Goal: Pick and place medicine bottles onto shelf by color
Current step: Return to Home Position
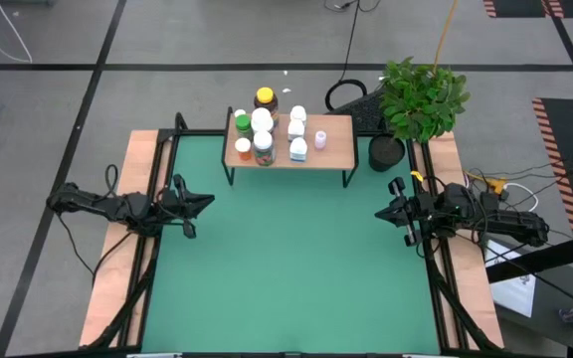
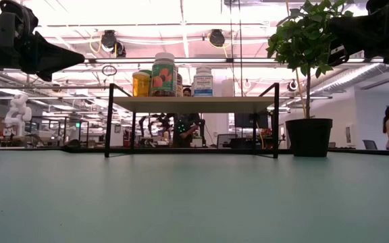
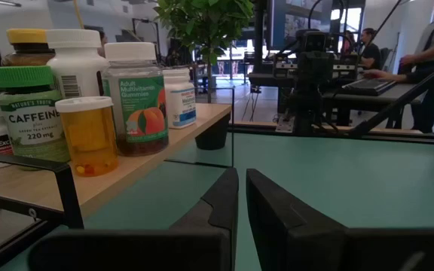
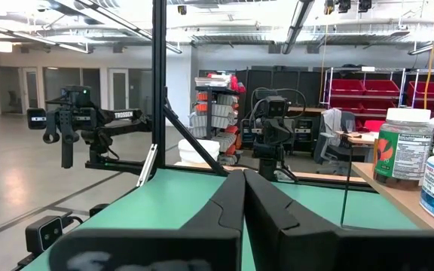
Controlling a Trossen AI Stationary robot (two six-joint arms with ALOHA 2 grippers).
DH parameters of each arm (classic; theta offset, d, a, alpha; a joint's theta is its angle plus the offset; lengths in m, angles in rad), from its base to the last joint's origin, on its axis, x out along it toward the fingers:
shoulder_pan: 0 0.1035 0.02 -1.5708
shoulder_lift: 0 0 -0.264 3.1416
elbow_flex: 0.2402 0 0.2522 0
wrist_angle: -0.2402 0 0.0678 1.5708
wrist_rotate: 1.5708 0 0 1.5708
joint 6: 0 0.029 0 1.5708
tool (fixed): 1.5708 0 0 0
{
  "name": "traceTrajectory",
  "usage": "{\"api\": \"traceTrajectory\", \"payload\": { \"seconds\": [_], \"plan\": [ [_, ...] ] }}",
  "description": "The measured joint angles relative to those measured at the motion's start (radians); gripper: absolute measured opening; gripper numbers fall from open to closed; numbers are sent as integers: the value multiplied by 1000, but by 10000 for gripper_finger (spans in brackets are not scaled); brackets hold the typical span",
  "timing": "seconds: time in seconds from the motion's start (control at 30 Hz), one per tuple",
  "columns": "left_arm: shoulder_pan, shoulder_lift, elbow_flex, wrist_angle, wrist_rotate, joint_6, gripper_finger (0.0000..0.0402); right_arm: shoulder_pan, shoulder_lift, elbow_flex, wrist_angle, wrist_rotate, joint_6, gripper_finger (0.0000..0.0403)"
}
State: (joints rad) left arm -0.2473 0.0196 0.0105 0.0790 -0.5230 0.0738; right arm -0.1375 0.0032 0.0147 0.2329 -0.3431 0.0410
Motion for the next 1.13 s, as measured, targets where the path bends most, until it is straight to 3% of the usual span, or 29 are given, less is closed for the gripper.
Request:
{"api": "traceTrajectory", "payload": {
  "seconds": [0.57,0.83,1.13],
  "plan": [
    [0,0,0,0,0,0,31,2,0,0,0,0,0,0],
    [0,0,0,0,0,0,31,131,0,0,0,0,0,0],
    [0,0,0,0,0,0,31,153,0,0,0,0,0,0]
  ]
}}
